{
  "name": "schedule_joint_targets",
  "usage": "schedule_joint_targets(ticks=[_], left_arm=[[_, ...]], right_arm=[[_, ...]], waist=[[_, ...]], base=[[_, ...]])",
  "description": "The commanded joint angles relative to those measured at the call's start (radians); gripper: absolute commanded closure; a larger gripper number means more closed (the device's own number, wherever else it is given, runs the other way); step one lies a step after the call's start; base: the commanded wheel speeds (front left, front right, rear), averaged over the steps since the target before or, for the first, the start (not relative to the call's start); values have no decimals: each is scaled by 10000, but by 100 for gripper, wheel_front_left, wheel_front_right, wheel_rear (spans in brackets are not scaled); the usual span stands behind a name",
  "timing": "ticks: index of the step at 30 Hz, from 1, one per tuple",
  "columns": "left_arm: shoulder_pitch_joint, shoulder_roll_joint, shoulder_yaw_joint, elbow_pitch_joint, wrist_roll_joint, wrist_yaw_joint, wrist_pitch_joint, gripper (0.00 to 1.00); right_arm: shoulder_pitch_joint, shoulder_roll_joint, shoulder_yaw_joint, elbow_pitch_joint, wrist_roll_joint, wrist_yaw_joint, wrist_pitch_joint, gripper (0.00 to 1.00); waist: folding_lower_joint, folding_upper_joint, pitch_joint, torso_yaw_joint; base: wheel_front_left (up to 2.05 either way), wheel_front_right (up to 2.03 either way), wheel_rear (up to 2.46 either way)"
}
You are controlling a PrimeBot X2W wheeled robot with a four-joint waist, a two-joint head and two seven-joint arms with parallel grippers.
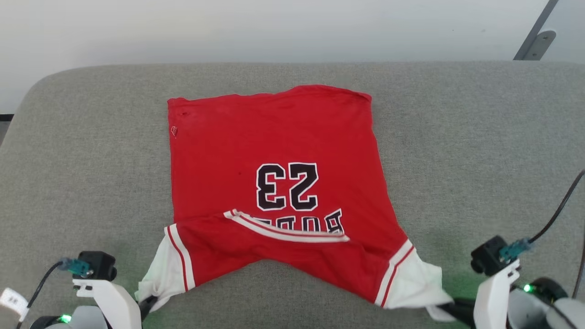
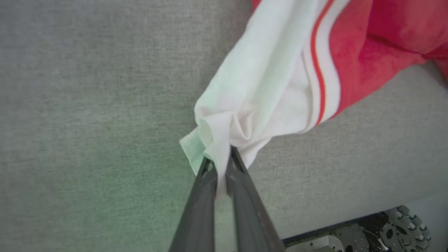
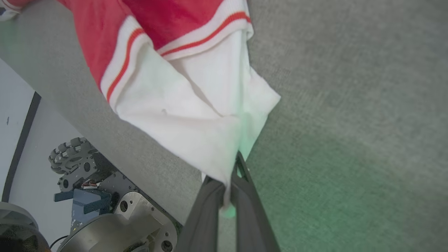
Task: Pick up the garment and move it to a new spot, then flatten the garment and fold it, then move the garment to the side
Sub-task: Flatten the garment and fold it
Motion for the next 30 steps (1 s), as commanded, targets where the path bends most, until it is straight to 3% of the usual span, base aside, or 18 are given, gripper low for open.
schedule_joint_targets(ticks=[1,6,8,9,10,19,24,30], left_arm=[[167,-20,37,62,43,47,-156,100],[302,-115,196,224,147,241,-683,100],[357,-187,252,225,165,257,-915,100],[400,-242,287,199,129,201,-1043,100],[434,-261,315,196,107,175,-1130,100],[311,-516,496,-25,39,140,-1558,100],[80,-665,493,-240,182,187,-1641,100],[-480,-969,346,-338,448,107,-1523,100]], right_arm=[[226,122,4,91,-26,1,51,100],[607,425,-148,339,-188,-1,4,96],[631,522,-375,473,-304,-3,-112,55],[674,574,-537,519,-305,-4,-125,9],[687,614,-702,490,-350,-4,-178,0],[624,968,-3170,-133,-1489,0,-152,0],[79,1890,-5006,-490,-2805,0,113,0],[-1224,3197,-6238,-178,-4278,0,693,0]], waist=[[0,-1,21,-4],[0,-1,95,0],[0,-1,126,10],[0,-1,139,25],[0,-1,154,42],[0,-1,413,259],[0,-1,731,442],[0,-1,1232,921]], base=[[0,0,0],[0,0,0],[0,0,0],[0,0,0],[0,0,0],[0,0,0],[0,0,0],[0,0,0]])
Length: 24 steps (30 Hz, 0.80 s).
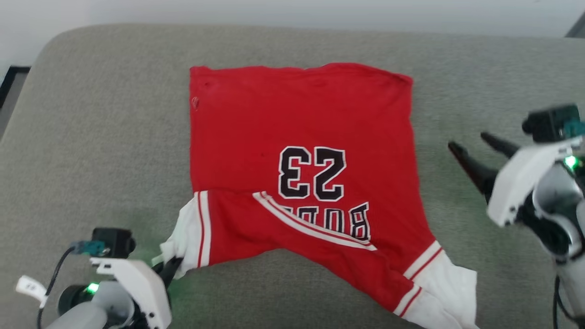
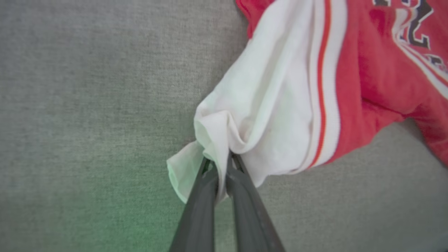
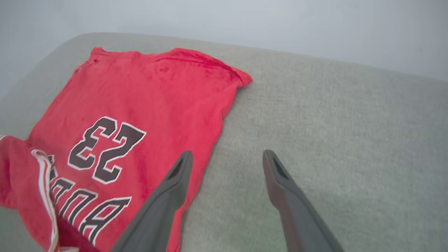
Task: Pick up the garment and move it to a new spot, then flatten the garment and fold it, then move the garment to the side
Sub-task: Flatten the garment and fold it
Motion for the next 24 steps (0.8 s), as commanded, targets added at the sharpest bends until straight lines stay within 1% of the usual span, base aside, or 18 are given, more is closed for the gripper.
schedule_joint_targets(ticks=[1,3,7,12,13,14,20,24], left_arm=[[-291,-145,-73,-17,129,-89,50,100],[-504,-285,-143,36,254,-164,105,100],[-952,-592,-287,171,498,-335,218,100],[-1402,-958,-436,462,613,-561,300,100],[-1402,-958,-436,462,613,-561,300,100],[-1479,-1021,-456,521,656,-602,301,100],[-1926,-1404,-579,996,785,-885,308,100],[-2193,-1707,-676,1385,863,-1114,316,100]], right_arm=[[-475,184,-91,185,-331,0,159,0],[-1054,506,-247,581,-484,0,289,0],[-2208,702,-269,1652,-927,0,604,0],[-3572,807,-214,3358,-1229,0,1160,0],[-3572,807,-214,3358,-1229,0,1160,0],[-3836,803,-195,3700,-1221,0,1295,0],[-5209,966,65,5920,-1452,0,2435,0],[-5764,1231,176,7437,-1571,0,3271,0]], waist=[[0,-1,302,332],[0,-1,460,528],[0,-1,779,941],[0,-1,1142,1376],[0,-1,1142,1376],[0,-1,1220,1458],[0,-1,1637,1878],[0,-1,1815,2137]], base=[[0,0,0],[0,0,0],[0,0,0],[0,0,0],[0,0,0],[0,0,0],[0,0,0],[0,0,0]])
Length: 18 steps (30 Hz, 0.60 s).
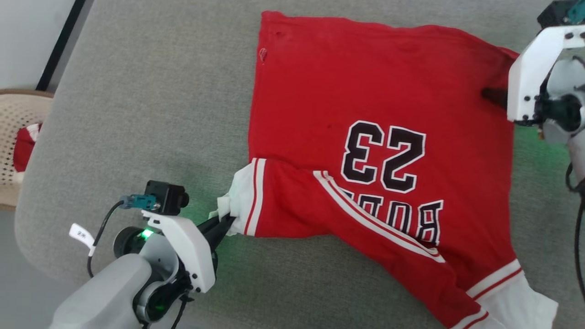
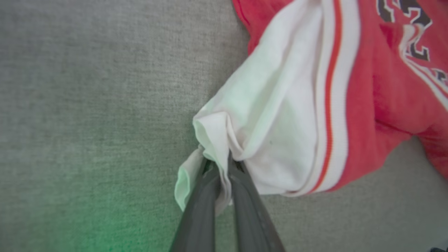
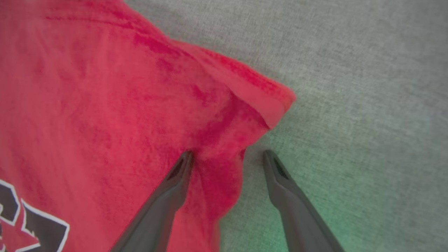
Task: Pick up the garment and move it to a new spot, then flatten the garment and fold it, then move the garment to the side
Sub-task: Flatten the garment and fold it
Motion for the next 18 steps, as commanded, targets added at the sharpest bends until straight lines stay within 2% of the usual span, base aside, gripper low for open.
schedule_joint_targets(ticks=[1,3,4,5,7,11,13,14,18], left_arm=[[-112,-122,-68,323,102,49,61,100],[-216,-285,-112,517,70,-86,84,100],[-253,-347,-119,606,51,-149,66,100],[-299,-396,-131,715,53,-207,41,100],[-357,-468,-143,945,58,-277,-7,100],[-334,-438,-109,1310,60,-362,-104,100],[-230,-340,-75,1427,4,-410,-145,100],[-109,-201,-24,1503,-73,-413,-173,100],[157,177,75,1509,-178,-274,-188,100]], right_arm=[[255,166,132,520,-102,0,300,0],[197,241,274,1129,-141,0,726,0],[208,245,391,1375,-192,0,951,29],[224,235,518,1553,-208,0,1128,100],[186,199,655,1794,-212,0,1263,100],[174,155,1059,1440,67,2,1085,100],[299,12,1432,1034,247,2,1064,100],[504,-176,1883,484,535,1,1011,100],[1089,-704,2657,-933,1259,-1,969,100]], waist=[[0,-1,125,154],[0,-1,170,251],[0,-1,182,283],[0,-1,187,307],[0,-1,176,309],[0,-1,17,107],[0,-1,-118,-73],[0,-1,-280,-296],[0,-1,-664,-813]], base=[[0,0,0],[0,0,0],[0,0,0],[0,0,0],[0,0,0],[0,0,0],[0,0,0],[0,0,0],[0,0,0]])
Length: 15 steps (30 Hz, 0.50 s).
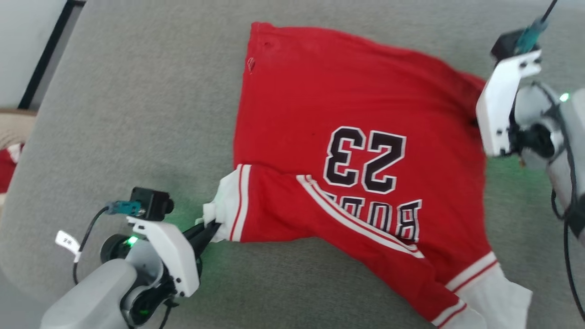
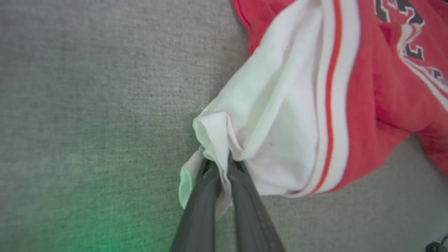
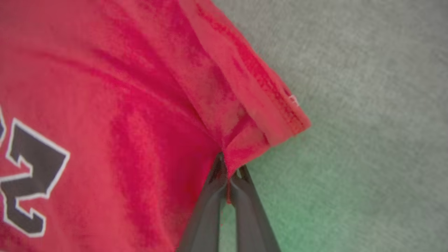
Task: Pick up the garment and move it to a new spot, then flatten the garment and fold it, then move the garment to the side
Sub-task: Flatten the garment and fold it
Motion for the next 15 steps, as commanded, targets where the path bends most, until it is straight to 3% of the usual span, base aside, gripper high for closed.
schedule_joint_targets(ticks=[1,7,15], left_arm=[[241,252,86,385,-74,420,59,100],[616,709,253,-18,-280,713,63,100],[911,997,393,-651,-432,1131,157,100]], right_arm=[[679,-230,263,-175,203,-6,168,100],[2058,-1189,538,-2571,1395,-5,388,100],[4640,-1897,-366,-5132,2279,-5,992,100]], waist=[[0,-1,-361,-423],[0,-1,-914,-1152],[0,-1,-1249,-1716]], base=[[0,0,0],[0,0,0],[0,0,0]])
